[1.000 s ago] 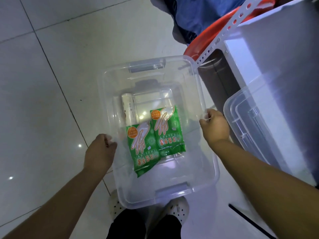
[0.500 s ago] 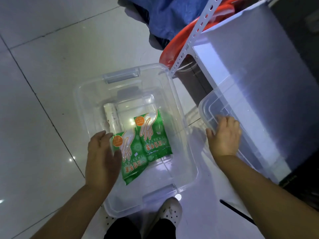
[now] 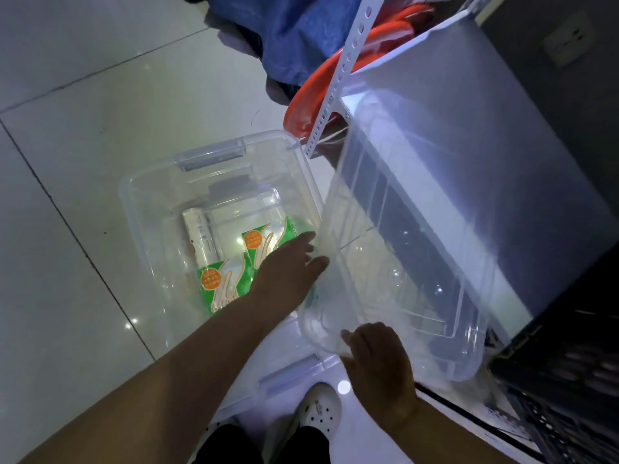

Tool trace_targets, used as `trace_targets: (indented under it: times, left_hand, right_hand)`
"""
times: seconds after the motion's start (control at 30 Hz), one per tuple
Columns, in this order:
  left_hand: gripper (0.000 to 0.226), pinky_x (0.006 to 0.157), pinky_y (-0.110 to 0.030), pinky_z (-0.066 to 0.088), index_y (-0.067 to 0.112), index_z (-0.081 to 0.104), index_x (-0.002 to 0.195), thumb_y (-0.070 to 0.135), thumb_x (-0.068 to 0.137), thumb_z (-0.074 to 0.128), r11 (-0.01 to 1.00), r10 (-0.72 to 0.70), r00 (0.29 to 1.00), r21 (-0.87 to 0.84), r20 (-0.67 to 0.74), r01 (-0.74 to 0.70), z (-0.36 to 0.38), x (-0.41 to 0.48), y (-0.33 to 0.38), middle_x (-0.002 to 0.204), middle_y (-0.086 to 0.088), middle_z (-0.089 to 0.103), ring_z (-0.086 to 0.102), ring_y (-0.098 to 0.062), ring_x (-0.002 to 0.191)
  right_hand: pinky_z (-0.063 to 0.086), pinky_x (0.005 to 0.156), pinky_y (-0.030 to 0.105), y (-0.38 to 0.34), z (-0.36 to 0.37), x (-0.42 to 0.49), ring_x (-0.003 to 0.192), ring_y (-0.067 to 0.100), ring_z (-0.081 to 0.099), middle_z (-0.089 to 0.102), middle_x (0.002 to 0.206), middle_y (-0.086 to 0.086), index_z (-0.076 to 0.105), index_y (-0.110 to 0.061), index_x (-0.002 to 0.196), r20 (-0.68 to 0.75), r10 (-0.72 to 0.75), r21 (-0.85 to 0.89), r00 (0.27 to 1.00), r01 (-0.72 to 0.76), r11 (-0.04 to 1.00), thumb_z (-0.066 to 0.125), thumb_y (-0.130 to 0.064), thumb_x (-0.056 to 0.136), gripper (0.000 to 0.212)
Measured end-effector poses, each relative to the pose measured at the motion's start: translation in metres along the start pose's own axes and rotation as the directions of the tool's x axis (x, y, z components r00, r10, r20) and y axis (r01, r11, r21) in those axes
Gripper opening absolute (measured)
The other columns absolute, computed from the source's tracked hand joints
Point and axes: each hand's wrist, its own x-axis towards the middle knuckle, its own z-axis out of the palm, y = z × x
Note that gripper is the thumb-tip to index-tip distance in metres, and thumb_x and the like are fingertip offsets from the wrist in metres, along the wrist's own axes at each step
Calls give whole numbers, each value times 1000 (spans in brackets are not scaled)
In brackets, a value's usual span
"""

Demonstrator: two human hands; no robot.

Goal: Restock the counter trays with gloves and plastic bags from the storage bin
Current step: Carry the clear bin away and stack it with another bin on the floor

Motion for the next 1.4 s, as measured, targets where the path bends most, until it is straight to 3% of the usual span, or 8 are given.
trace_targets:
  times: [0.13, 0.37, 0.53, 0.8, 1.0, 1.17, 1.27, 1.4]
  left_hand:
    - [70, 78, -29, 42, 17, 38, 134, 39, 75, 70, 993, -120, 986, -16, -120, 119, 1, -5, -11, 107, 1, 63, 60, -17, 94]
    - [43, 63, -23, 37, 16, 53, 112, 24, 73, 69, 961, -259, 895, -5, -362, 276, -15, -75, -73, 82, 7, 58, 57, -17, 74]
    - [26, 55, -32, 39, 17, 44, 79, 27, 77, 68, 924, -357, 818, -45, -451, 379, -39, -111, -120, 72, -2, 56, 53, -25, 65]
    - [26, 63, -30, 33, 4, 51, 88, 25, 79, 62, 897, -339, 809, 94, -481, 432, -67, -106, -159, 88, -9, 45, 47, -23, 77]
    - [34, 69, -30, 33, 3, 48, 112, 22, 86, 58, 889, -421, 818, 4, -393, 459, -64, -103, -173, 95, -11, 57, 53, -27, 84]
    - [54, 81, -44, 51, 11, 36, 136, 32, 90, 56, 861, -508, 804, -191, -310, 471, -58, -102, -184, 95, -11, 60, 61, -32, 87]
    - [27, 79, -57, 53, 4, 53, 95, 30, 91, 54, 811, -571, 776, -329, -270, 483, -55, -100, -185, 80, -14, 57, 62, -35, 76]
    - [32, 68, -45, 53, 12, 43, 65, 25, 94, 48, 779, -594, 766, -414, -248, 470, -50, -95, -169, 63, -12, 51, 53, -26, 54]
  right_hand:
    - [31, 62, 31, -11, 7, -25, 69, 21, 40, 59, 67, 6, 54, -11, 95, 42, -175, 61, 984, 172, 983, 56, -3, 71, 25]
    - [46, 58, 25, -37, 9, -27, 60, 18, 55, 62, 70, 0, 69, -17, 76, 143, -497, 125, 856, 483, 867, 46, 0, 80, 28]
    - [45, 61, 28, -67, 22, -9, 65, 18, 56, 64, 76, 1, 66, -17, 77, 126, -588, 192, 799, 562, 805, 48, -1, 80, 24]
    - [48, 61, 23, -109, 39, 15, 70, 17, 62, 67, 79, -2, 70, -20, 84, 287, -650, 280, 703, 587, 759, 69, -21, 68, 16]
    - [50, 75, 40, -57, 30, 22, 85, 33, 64, 67, 95, 11, 69, -8, 101, 295, 39, 106, 955, -74, 992, 84, -18, 67, 38]
    - [43, 85, 50, -1, 35, 22, 105, 45, 52, 55, 115, 29, 47, 3, 124, 321, 606, -103, 728, -609, 786, 61, -21, 88, 46]
    - [46, 70, 39, 6, 45, 22, 88, 40, 61, 58, 87, 19, 45, -3, 115, 511, 627, 107, 588, -767, 632, 41, -29, 97, 32]
    - [36, 64, 34, 15, 45, 33, 82, 41, 59, 56, 85, 21, 44, -1, 113, 413, 628, 124, 659, -724, 678, 39, -28, 98, 31]
